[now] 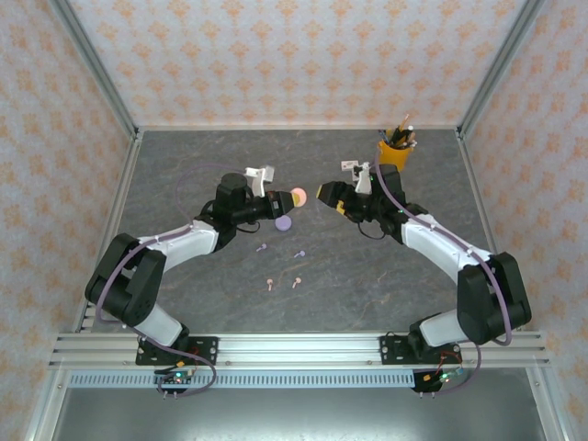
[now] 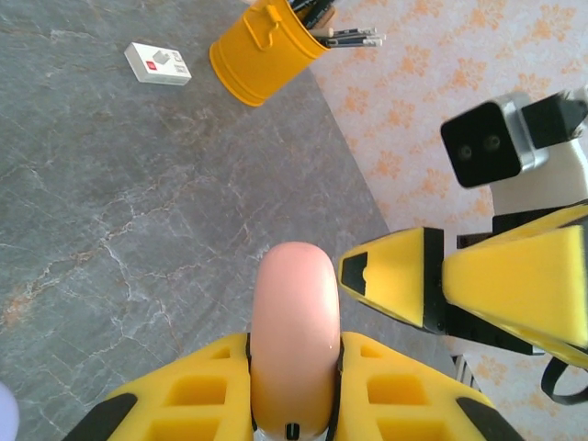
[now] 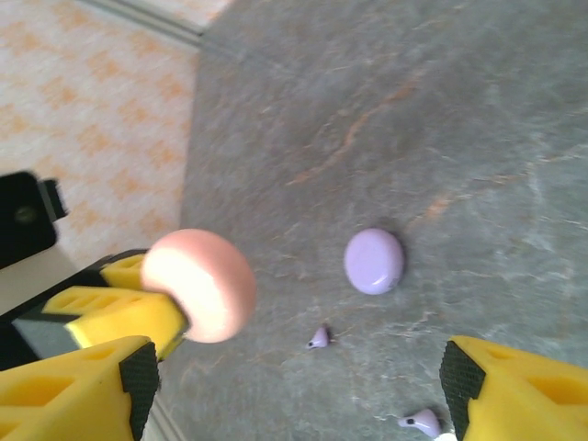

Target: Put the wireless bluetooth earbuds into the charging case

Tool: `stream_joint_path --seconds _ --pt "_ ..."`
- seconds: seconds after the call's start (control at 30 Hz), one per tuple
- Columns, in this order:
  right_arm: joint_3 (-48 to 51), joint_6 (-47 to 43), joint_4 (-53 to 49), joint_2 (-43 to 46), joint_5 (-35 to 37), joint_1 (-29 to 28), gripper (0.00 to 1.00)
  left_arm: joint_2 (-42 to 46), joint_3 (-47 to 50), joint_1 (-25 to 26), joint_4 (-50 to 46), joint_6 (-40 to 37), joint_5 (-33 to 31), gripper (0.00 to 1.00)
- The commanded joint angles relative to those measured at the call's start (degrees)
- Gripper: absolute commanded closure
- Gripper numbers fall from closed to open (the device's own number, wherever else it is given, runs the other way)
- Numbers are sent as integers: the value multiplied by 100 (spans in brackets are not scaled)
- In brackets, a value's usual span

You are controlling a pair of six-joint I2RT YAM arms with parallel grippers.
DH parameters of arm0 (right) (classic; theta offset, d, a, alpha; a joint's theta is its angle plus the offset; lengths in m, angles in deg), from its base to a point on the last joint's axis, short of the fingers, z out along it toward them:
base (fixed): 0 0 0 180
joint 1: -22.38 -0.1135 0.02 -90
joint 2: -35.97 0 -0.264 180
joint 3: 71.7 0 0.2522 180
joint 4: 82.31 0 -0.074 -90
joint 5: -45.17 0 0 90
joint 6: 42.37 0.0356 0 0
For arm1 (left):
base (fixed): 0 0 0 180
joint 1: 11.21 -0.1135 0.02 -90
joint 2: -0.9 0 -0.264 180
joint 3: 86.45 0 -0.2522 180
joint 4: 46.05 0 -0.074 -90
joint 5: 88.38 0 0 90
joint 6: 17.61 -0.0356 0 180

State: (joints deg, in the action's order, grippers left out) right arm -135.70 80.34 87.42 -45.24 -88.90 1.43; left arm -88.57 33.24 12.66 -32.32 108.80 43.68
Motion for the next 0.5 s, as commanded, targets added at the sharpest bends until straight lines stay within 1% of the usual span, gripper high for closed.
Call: stream_joint_path --seconds 0.0,0.13,0.47 --pt "-107 -289 515 -181 -593 -29 19 200 -204 -32 -334 -246 285 93" --pt "-177 -341 497 -309 -699 -153 20 157 -264 -28 -369 -261 326 93" --pt "-497 -367 442 -765 -518 -352 22 175 -397 -32 -628 -415 414 93"
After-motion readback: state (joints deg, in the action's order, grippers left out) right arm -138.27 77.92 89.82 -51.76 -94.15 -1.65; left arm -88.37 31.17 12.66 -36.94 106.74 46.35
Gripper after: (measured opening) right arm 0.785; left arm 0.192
